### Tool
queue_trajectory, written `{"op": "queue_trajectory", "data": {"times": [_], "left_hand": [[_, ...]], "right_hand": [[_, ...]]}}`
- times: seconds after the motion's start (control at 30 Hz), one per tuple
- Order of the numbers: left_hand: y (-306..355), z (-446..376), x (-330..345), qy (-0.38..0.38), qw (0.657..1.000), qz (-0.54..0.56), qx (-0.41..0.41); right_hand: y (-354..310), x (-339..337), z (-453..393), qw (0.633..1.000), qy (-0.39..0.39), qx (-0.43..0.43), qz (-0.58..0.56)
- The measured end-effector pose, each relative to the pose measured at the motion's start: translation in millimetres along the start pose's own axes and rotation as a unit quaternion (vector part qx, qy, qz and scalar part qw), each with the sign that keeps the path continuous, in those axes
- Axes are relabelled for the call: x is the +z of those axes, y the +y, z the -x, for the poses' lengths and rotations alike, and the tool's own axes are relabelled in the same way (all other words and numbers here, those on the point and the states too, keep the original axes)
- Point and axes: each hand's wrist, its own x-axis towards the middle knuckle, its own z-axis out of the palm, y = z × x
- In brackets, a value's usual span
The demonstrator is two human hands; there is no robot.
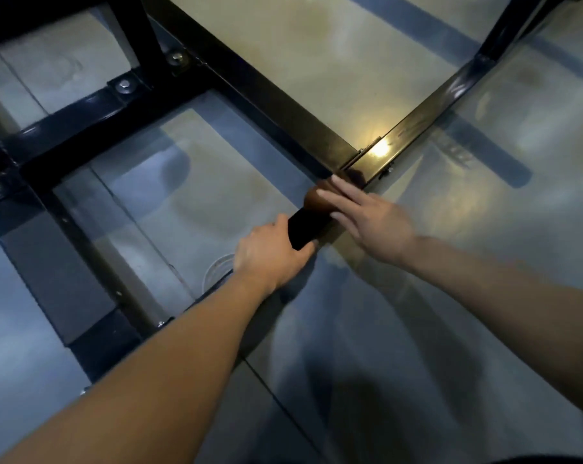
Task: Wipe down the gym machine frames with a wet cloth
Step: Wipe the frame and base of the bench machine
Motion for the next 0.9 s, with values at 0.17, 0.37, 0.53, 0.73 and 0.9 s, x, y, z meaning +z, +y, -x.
{"op": "queue_trajectory", "data": {"times": [0.17, 0.37, 0.53, 0.73, 0.9], "left_hand": [[0, -1, 1, 0.016, 1.000, -0.026, -0.003], [2, -2, 0, 0.002, 1.000, -0.017, -0.006], [2, -2, -1, 0.015, 1.000, -0.024, 0.000], [1, -3, -5, 0.010, 1.000, -0.009, 0.002], [-1, -3, -3, 0.006, 1.000, -0.015, 0.005]], "right_hand": [[9, 0, -10, 0.985, 0.036, 0.158, -0.064], [21, 9, 3, 0.998, 0.047, -0.028, -0.036], [34, 5, -14, 0.981, 0.077, 0.151, -0.090], [-3, 15, 6, 0.997, 0.043, -0.025, -0.065], [18, -8, -17, 0.985, 0.062, 0.151, -0.062]]}}
